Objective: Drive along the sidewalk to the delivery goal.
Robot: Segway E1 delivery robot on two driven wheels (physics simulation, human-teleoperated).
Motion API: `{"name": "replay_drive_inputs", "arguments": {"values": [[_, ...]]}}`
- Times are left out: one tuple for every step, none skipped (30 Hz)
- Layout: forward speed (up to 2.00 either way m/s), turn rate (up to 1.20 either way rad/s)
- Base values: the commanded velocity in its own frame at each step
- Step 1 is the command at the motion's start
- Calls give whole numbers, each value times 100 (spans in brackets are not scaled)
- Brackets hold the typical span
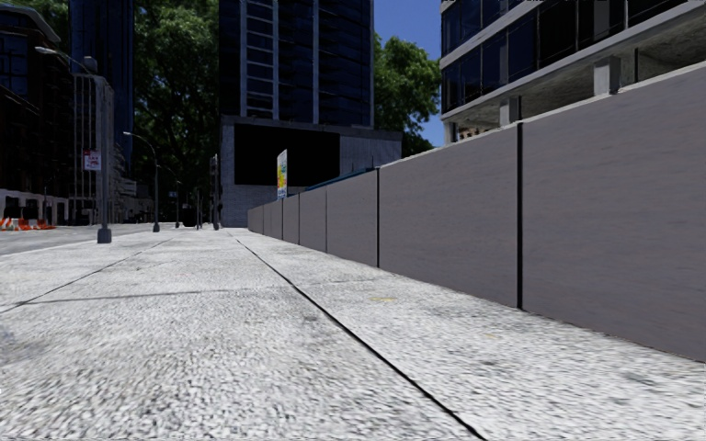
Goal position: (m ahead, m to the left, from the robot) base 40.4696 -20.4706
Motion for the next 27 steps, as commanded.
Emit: {"name": "replay_drive_inputs", "arguments": {"values": [[200, 71], [200, 71], [200, 71], [200, 71], [200, 71], [200, 71], [200, 71], [200, 71], [200, 71], [200, 71], [200, 71], [200, 71], [200, 71], [200, 68], [200, 61], [200, 0], [200, 0], [200, 0], [200, 0], [200, 0], [200, 0], [200, 0], [200, 0], [200, 0], [200, 0], [200, 0], [200, 0]]}}
